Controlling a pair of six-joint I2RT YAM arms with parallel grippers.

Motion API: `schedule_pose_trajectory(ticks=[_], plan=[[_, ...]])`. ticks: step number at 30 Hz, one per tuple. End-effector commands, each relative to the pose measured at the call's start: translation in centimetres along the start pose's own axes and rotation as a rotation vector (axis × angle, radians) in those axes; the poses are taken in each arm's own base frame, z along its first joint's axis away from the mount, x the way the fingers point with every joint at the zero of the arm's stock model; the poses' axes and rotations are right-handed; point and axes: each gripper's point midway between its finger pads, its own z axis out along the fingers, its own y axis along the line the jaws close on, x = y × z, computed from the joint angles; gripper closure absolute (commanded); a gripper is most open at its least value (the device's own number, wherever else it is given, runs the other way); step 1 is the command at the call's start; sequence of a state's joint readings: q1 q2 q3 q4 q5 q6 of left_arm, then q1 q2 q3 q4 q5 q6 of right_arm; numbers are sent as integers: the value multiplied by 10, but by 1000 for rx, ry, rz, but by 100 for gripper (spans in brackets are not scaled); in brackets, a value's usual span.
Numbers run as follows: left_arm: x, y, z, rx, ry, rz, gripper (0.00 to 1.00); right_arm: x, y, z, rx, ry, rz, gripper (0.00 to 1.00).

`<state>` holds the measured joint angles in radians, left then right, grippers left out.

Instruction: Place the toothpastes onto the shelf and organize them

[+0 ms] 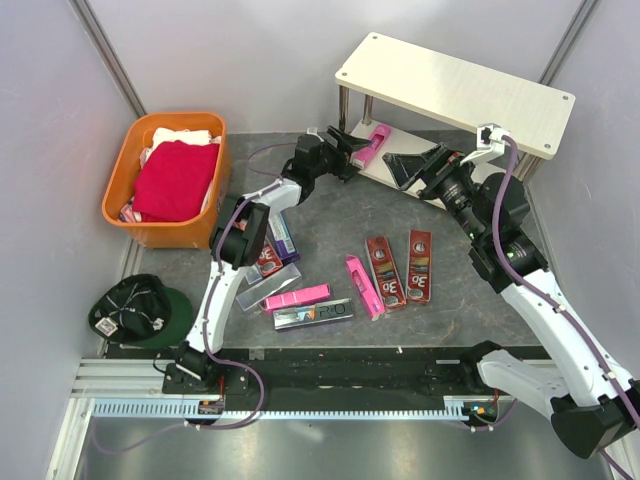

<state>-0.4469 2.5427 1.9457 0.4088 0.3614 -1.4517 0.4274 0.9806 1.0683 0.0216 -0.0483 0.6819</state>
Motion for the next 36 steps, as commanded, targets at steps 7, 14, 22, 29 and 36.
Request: schedule_pose_trajectory(ticks=[7,14,22,29,36], plan=[[11,-15,-24,-164,70,175,0,-6,8,-7,-27,-11,11,2],[12,-29,-35,-196,95,258,0,-1,6,-5,-27,5,19,2],[21,-35,-47,-155,121,276,1,1,7,-5,-31,11,29,2],[27,-42,-54,-97,123,278,17,6,4,-4,-25,22,34,2],[19,-36,-36,-86,105,248,26,9,1,-1,-20,31,27,2]])
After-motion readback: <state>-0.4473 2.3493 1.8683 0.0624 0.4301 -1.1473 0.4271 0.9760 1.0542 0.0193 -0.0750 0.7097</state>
